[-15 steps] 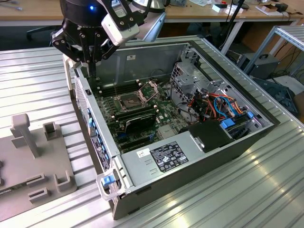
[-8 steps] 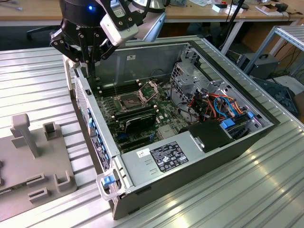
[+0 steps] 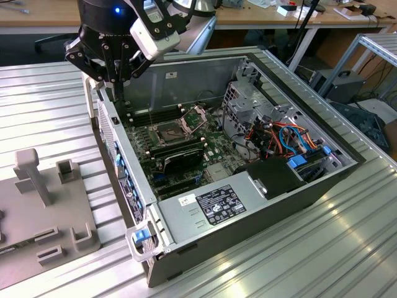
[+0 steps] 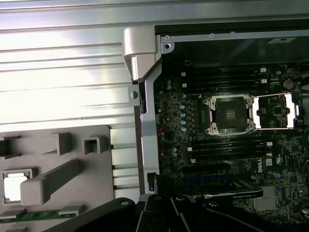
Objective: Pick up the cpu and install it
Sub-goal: 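Reach for the cpu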
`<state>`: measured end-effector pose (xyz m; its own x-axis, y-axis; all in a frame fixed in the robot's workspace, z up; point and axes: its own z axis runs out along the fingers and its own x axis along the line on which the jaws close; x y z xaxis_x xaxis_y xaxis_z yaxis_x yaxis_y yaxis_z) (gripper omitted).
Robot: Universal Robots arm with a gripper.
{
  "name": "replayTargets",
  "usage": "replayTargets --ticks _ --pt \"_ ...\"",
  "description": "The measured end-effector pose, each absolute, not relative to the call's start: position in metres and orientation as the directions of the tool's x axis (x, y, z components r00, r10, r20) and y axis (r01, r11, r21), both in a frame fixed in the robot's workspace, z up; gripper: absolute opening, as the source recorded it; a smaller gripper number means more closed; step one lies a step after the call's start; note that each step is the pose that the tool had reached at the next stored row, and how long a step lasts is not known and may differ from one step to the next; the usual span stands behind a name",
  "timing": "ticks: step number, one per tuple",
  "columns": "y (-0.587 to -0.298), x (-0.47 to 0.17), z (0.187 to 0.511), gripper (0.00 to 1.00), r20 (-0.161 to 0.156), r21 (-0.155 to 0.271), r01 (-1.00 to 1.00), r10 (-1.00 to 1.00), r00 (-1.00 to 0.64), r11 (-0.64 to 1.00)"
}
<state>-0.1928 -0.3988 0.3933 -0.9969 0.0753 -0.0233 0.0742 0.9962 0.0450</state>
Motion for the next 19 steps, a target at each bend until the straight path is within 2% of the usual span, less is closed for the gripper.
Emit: replayTargets --ticks 19 --pt "-0.399 -0.207 0.393 0.11 -0.023 0.045 0.074 0.075 -0.997 0.996"
